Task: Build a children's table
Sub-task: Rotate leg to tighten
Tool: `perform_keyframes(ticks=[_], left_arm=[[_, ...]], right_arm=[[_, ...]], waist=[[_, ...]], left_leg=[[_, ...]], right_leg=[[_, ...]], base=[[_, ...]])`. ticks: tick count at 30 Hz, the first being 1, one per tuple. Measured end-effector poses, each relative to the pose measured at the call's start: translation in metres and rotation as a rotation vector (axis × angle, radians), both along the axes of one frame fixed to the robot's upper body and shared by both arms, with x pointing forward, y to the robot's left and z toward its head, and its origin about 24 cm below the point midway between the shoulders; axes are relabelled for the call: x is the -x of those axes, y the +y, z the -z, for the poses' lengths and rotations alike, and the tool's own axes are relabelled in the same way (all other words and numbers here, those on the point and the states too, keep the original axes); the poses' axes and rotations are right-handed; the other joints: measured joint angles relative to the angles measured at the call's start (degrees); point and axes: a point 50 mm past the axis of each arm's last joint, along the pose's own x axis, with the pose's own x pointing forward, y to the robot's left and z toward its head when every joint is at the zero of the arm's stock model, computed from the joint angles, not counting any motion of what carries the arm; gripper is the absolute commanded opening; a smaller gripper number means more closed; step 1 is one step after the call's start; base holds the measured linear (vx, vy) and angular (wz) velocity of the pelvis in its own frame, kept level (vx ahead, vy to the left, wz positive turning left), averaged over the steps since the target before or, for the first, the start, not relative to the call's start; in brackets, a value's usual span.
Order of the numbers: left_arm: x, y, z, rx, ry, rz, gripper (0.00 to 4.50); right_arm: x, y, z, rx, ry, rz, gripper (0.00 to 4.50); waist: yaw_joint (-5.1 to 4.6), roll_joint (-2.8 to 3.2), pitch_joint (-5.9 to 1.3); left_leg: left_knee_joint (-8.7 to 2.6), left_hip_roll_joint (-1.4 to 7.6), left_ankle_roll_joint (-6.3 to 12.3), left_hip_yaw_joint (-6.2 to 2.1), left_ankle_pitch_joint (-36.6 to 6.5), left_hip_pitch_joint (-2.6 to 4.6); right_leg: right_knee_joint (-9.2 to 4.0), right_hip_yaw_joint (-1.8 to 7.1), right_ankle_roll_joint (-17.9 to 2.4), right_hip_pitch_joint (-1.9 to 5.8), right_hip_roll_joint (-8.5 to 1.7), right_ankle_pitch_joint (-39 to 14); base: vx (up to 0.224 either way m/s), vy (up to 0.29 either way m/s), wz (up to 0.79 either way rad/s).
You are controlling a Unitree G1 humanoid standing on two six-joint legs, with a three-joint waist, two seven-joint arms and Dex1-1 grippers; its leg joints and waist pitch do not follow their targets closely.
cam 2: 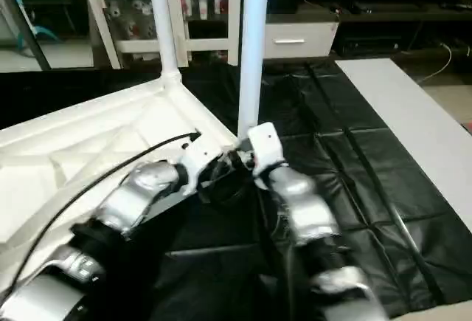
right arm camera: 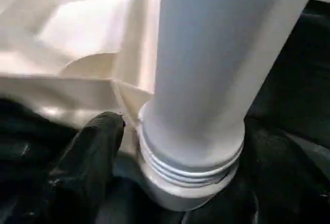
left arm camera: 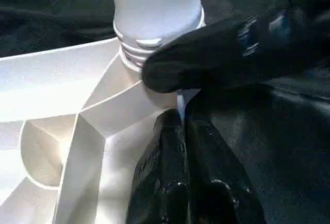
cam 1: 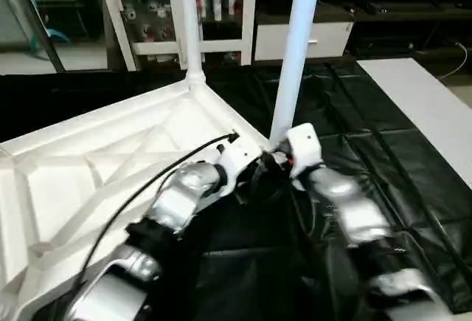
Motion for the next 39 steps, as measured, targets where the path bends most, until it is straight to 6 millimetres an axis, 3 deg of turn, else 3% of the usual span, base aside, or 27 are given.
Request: perform_keyframes(ticks=[2, 5, 10, 22, 23, 39], left_arm=[[0.007, 0.007, -0.001, 0.006, 0.012, 0.074, 0.0], [0.024, 0.017, -0.002, 0.013, 0.055, 0.231, 0.0], [0.04, 0.022, -0.005, -0.002, 0.1, 0.387, 0.0], [0.05, 0.025, -0.005, -0.012, 0.151, 0.457, 0.0], [0.05, 0.025, -0.005, -0.013, 0.153, 0.458, 0.0], [0.05, 0.026, -0.006, -0.017, 0.156, 0.452, 0.0]], right_arm=[[0.007, -0.013, -0.004, 0.047, 0.003, -0.114, 4.3], [0.024, -0.031, -0.007, 0.102, 0.028, -0.298, 4.3], [0.041, -0.034, -0.011, 0.079, 0.075, -0.493, 4.3], [0.052, -0.041, -0.014, 0.091, 0.129, -0.63, 4.3], [0.052, -0.041, -0.014, 0.089, 0.129, -0.63, 4.04], [0.054, -0.038, -0.013, 0.062, 0.145, -0.669, 2.8]], waist=[[0.43, 0.06, 0.03], [1.43, 0.08, 0.04], [3.02, 0.33, 0.15], [2.82, 0.33, 0.15], [2.8, 0.33, 0.16], [2.75, 0.33, 0.15]], left_leg=[[-0.02, 0.22, -0.01, 0.0, 0.0, -0.05], [-0.13, 0.45, 0.01, 0.06, 0.0, -0.05], [-0.12, 0.55, -0.02, 0.4, 0.0, 0.06], [0.0, 0.59, -0.02, 0.71, 0.0, 0.15], [0.0, 0.59, -0.02, 0.71, 0.0, 0.14], [0.03, 0.59, -0.01, 0.72, 0.0, 0.14]], right_leg=[[-0.01, -0.05, 0.1, -0.1, 0.18, -0.1], [0.0, -0.14, 0.0, -0.16, 0.34, -0.3], [0.12, -0.06, -0.1, -0.1, 0.25, -0.4], [0.2, 0.24, -0.1, -0.04, 0.24, -0.3], [0.2, 0.24, -0.1, -0.04, 0.24, -0.3], [0.21, 0.24, -0.2, -0.04, 0.24, -0.3]], base=[[0.0, 0.0, 0.0], [0.0, 0.0, 0.0], [0.0, 0.0, 0.0], [0.0, 0.0, 0.0], [0.0, 0.0, 0.0], [0.0, 0.0, 0.0]])
